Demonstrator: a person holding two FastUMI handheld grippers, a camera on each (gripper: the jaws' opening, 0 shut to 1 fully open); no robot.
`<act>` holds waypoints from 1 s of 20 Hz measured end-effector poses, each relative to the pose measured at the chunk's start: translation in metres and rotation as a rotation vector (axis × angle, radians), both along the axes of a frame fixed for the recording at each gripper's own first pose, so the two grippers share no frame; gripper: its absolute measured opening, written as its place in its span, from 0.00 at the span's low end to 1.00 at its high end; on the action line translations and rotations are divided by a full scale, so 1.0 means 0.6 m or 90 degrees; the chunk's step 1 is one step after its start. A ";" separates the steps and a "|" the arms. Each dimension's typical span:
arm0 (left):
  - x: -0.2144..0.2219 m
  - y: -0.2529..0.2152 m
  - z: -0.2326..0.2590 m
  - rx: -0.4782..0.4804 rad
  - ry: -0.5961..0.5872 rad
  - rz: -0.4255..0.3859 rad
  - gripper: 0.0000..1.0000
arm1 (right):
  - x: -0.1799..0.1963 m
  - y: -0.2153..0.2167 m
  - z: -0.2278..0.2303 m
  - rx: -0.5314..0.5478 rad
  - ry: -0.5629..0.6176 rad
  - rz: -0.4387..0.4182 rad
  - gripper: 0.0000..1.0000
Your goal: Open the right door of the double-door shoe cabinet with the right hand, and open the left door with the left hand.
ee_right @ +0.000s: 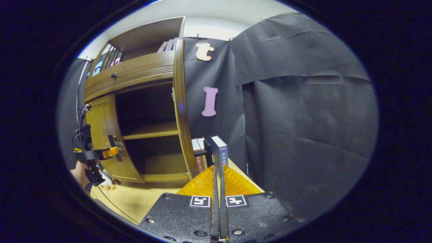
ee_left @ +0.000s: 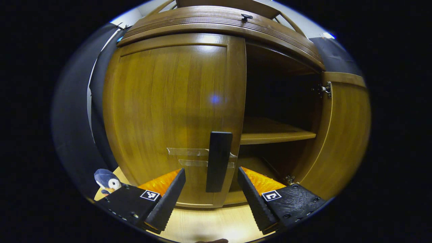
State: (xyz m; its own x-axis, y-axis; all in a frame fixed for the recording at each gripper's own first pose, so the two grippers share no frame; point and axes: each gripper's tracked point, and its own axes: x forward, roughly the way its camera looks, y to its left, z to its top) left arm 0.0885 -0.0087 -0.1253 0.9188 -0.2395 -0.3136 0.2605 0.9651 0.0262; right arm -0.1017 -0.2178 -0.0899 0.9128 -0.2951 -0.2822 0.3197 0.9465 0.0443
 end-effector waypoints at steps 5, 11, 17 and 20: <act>0.035 0.003 -0.001 0.028 -0.032 -0.011 0.85 | -0.021 0.013 0.015 -0.012 -0.003 -0.013 0.04; 0.058 0.006 -0.015 0.035 -0.027 -0.010 0.83 | -0.032 0.065 0.032 -0.028 -0.009 0.001 0.10; 0.047 -0.012 -0.017 0.020 -0.024 -0.044 0.62 | -0.005 0.132 0.017 -0.015 -0.005 0.065 0.13; 0.047 -0.018 -0.014 0.035 -0.031 -0.047 0.35 | 0.011 0.151 0.019 -0.017 -0.006 0.089 0.25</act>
State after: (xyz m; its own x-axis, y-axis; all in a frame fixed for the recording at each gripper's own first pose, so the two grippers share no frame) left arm 0.1166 -0.0193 -0.1338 0.9139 -0.2901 -0.2839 0.3274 0.9403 0.0930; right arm -0.0951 -0.1271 -0.0787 0.9483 -0.1718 -0.2670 0.1839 0.9827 0.0207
